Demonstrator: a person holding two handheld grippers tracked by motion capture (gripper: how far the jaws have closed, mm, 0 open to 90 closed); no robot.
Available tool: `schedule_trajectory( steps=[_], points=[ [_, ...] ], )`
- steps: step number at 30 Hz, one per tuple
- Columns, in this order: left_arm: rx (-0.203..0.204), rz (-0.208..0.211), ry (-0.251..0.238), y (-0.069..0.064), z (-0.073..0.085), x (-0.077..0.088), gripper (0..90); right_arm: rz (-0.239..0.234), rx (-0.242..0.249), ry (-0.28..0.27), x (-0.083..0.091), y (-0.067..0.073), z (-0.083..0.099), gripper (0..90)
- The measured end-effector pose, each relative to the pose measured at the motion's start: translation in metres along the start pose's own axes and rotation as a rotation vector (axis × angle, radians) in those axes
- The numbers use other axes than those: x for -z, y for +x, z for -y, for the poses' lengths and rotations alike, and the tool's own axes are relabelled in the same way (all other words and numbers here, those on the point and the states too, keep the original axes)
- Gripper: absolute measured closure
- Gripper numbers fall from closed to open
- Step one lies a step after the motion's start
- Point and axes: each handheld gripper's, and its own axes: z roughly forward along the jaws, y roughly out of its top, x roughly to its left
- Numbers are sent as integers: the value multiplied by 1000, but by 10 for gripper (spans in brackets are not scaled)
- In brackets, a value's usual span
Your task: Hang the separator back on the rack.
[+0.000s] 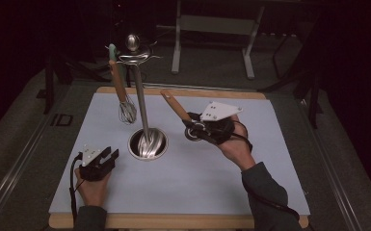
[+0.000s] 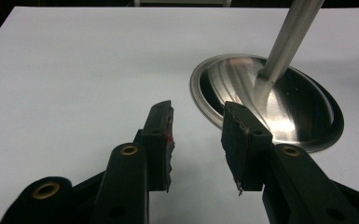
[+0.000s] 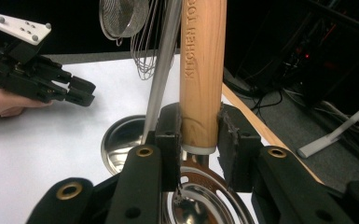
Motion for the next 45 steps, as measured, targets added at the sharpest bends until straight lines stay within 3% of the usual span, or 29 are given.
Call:
schedule_trajectory(
  steps=[15, 45],
  points=[
    [-1, 0, 0, 0, 0, 0, 639, 21, 21, -38, 4, -3, -9, 710],
    [1, 0, 0, 0, 0, 0, 637, 14, 64, -127, 9, 2, -34, 710]
  ],
)
